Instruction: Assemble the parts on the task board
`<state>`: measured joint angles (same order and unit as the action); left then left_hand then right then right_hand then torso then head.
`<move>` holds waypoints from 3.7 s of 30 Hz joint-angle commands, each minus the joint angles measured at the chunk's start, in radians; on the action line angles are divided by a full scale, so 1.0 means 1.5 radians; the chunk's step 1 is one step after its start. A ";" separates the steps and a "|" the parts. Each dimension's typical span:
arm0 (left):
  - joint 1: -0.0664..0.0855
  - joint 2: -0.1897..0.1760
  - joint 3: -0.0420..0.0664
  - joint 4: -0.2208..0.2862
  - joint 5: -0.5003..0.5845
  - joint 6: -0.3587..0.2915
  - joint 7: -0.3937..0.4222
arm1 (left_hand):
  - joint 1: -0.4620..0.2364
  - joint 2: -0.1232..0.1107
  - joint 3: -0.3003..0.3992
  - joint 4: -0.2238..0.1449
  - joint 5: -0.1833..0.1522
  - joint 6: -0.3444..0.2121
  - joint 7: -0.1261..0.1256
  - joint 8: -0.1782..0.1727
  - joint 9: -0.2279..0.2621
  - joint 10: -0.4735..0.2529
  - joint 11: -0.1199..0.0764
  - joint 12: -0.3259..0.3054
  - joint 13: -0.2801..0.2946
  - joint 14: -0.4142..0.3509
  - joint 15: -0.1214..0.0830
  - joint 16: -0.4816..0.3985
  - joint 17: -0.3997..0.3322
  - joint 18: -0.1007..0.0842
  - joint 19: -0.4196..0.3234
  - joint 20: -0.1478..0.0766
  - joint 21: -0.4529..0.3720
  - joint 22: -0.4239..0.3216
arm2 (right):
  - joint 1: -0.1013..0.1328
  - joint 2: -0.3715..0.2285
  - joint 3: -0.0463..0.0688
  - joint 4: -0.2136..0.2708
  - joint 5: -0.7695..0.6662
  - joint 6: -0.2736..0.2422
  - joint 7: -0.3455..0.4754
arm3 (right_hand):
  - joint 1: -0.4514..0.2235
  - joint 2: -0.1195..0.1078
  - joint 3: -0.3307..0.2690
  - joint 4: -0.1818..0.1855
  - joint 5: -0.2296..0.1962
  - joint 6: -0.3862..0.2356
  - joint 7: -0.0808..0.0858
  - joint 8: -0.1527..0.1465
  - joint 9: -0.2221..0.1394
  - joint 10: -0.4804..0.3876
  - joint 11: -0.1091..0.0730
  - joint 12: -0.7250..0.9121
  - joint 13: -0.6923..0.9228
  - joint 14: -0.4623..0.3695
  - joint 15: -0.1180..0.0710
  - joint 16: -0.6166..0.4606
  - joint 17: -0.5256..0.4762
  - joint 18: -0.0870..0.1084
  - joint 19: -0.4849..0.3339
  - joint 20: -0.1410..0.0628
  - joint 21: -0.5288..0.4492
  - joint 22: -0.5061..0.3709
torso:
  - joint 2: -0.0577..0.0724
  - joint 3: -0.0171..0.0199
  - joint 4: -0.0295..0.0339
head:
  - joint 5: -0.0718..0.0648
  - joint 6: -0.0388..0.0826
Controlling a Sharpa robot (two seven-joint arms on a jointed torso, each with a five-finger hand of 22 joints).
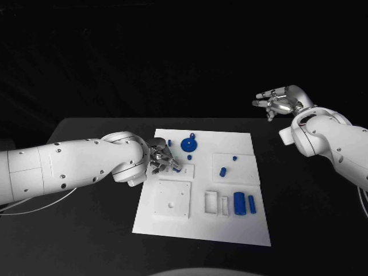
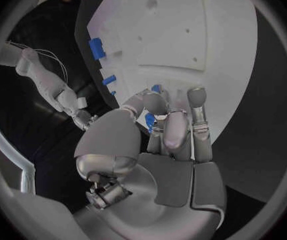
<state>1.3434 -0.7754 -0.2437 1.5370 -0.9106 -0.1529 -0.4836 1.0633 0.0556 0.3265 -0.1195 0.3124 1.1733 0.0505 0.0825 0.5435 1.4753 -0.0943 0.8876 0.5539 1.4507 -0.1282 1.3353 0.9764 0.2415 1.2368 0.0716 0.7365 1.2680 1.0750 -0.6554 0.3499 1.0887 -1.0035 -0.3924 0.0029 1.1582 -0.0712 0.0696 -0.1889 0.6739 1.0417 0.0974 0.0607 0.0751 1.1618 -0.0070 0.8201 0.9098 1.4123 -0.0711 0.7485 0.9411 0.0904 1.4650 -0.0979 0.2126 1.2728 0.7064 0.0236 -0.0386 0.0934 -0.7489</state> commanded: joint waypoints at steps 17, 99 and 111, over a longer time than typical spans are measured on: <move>-0.002 0.001 0.000 0.004 -0.052 0.039 -0.009 | 0.002 -0.001 0.008 -0.009 0.032 0.153 -0.082 0.029 0.431 0.020 -0.007 -0.001 0.010 0.002 0.006 -0.002 -0.004 0.007 -0.004 0.007 -0.013 0.003 | 0.000 0.000 0.000 0.001 -0.001 0.013 0.004 | -0.006 0.000 0.006 0.000 0.006 0.001 0.004 0.002 -0.001 -0.004 0.000 -0.001 -0.001 0.002 -0.001 -0.004 0.001 0.011 0.023 0.005 -0.002 0.001 | 0.000 -0.0008 0.0007 | 0.000 -0.002; 0.002 0.023 0.001 -0.026 0.024 0.091 -0.012 | -0.026 -0.051 -0.018 0.047 -0.015 0.130 -0.075 -0.010 0.345 0.022 -0.005 -0.029 -0.027 -0.007 0.005 -0.035 -0.046 -0.037 0.005 -0.039 -0.061 0.008 | 0.000 0.007 0.000 -0.009 -0.001 0.023 0.002 | -0.014 -0.005 0.019 0.006 0.027 0.001 0.004 0.001 -0.001 -0.005 -0.001 -0.001 -0.002 0.002 -0.001 -0.005 0.003 0.011 0.023 0.005 -0.003 0.003 | 0.000 -0.0007 0.0011 | -0.006 0.001; 0.005 0.016 0.001 -0.019 0.025 0.093 -0.009 | -0.009 -0.096 -0.014 0.108 -0.026 0.136 -0.076 -0.009 0.343 0.022 -0.006 -0.028 -0.030 -0.006 0.004 -0.035 -0.045 -0.041 0.009 -0.043 -0.071 0.016 | 0.000 0.007 0.000 -0.009 -0.001 0.022 0.002 | -0.014 -0.005 0.019 0.006 0.027 0.000 0.004 0.001 -0.001 -0.005 -0.001 -0.001 -0.002 0.002 -0.001 -0.005 0.003 0.011 0.023 0.005 -0.004 0.003 | 0.000 -0.0007 0.0008 | -0.006 0.002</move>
<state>1.3502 -0.7518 -0.2429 1.5045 -0.8831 -0.0205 -0.5051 1.0504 -0.0822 0.3050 0.0408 0.2757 1.3738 -0.0644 0.0689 1.0580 1.4665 -0.1001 0.8497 0.5104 1.4446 -0.1196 1.2850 0.9081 0.1942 1.2491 0.0157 0.6348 1.2907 1.0746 -0.6453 0.3498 1.0749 -1.0032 -0.3718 0.0009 1.1461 -0.0749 0.0930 -0.1822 0.7088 1.0417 0.0972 0.0607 0.0746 1.1620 -0.0069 0.8201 0.9076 1.4123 -0.0710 0.7453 0.9446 0.0932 1.4649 -0.0980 0.2126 1.2761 0.7061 0.0224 -0.0369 0.0849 -0.7463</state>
